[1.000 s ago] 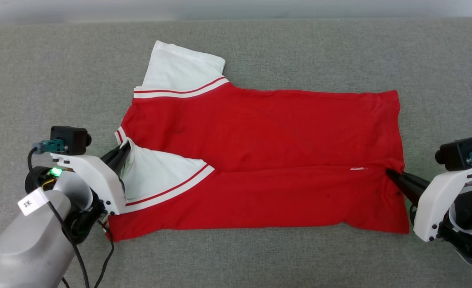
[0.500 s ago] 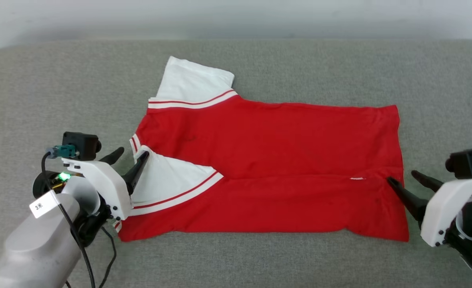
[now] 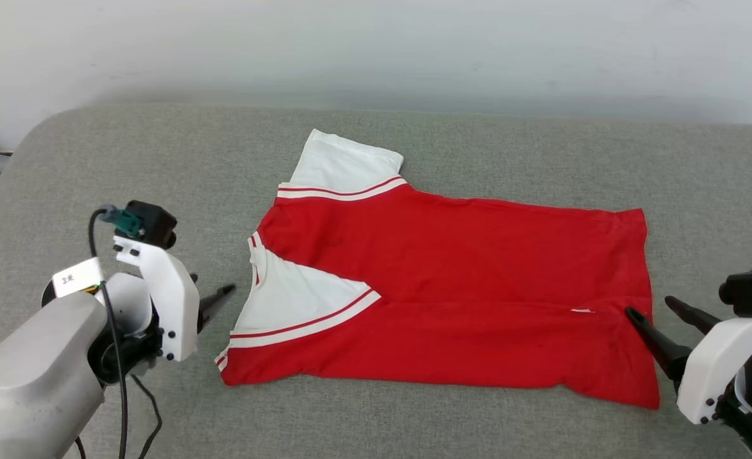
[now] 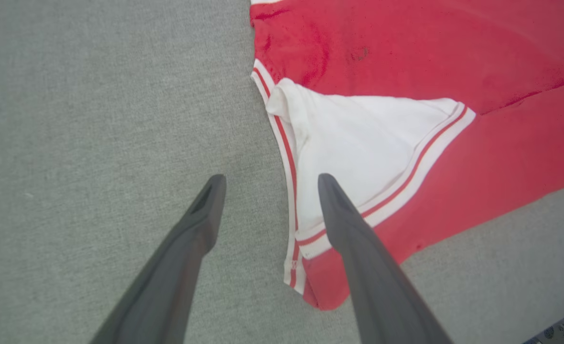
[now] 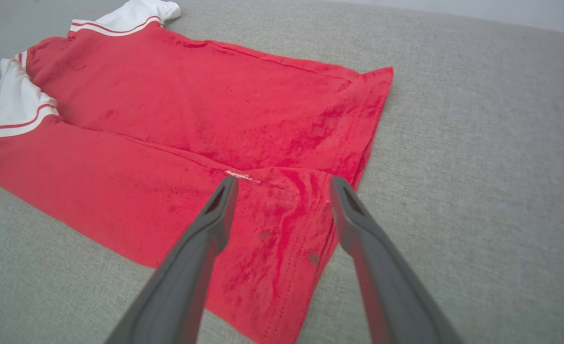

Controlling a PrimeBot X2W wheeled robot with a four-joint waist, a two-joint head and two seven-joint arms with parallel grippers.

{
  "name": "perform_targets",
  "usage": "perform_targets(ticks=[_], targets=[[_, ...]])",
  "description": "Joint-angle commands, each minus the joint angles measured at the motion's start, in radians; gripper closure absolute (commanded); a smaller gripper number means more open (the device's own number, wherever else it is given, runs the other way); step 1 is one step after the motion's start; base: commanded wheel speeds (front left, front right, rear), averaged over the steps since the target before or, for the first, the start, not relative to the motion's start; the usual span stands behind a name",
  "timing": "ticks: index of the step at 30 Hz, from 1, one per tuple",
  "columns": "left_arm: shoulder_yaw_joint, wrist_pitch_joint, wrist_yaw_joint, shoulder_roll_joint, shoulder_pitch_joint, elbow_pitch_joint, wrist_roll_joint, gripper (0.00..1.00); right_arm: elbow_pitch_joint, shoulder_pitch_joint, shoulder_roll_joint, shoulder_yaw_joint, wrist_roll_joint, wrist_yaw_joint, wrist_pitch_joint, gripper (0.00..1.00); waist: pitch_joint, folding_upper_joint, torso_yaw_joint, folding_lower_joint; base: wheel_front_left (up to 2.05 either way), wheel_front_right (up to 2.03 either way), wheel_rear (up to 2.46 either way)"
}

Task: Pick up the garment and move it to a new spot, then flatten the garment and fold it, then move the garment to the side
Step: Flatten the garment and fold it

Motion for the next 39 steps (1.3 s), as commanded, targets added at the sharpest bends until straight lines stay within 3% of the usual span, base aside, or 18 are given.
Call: perform_targets(ticks=[1,6,12,31,32,33,39], targets=[[-0.012,0.035,0.0,0.004,-0.012,-0.012,-0.011,0.0,-0.008,0.013,0.01,-0.004,-0.008,-0.001,0.005,0.0,-0.002,0.0,0.002,0.0002,0.0,0.0,0.0],[-0.057,0.198,0.0,0.021,-0.026,-0.059,-0.045,0.0,-0.024,0.017,0.027,-0.013,-0.02,-0.001,0.02,0.0,-0.002,0.0,0.003,0.0002,0.0,0.0,0.0],[-0.102,0.303,0.006,0.027,-0.026,-0.064,-0.044,0.0,-0.041,0.005,0.037,-0.016,-0.034,-0.001,0.039,0.0,0.013,0.0,-0.009,0.0002,0.0,0.0,0.0],[-0.183,0.376,0.001,-0.028,0.076,0.06,-0.09,0.0,-0.063,-0.046,0.048,-0.016,-0.053,-0.001,0.058,0.0,0.092,0.0,-0.059,0.0002,0.0,0.0,0.0],[-0.19,0.379,0.001,-0.033,0.079,0.063,-0.093,0.44,-0.064,-0.049,0.047,-0.016,-0.053,-0.001,0.06,0.0,0.092,0.0,-0.059,0.0002,0.0,0.0,0.0],[-0.196,0.379,0.001,-0.035,0.08,0.063,-0.094,1.0,-0.064,-0.051,0.044,-0.016,-0.053,-0.001,0.06,0.0,0.091,0.0,-0.058,0.0002,0.0,0.0,0.0],[-0.203,0.358,0.0,-0.02,0.065,0.039,-0.108,1.0,-0.07,-0.058,0.024,-0.022,-0.051,-0.001,0.077,0.0,0.068,0.0,-0.049,0.0002,0.0,0.0,0.0]])
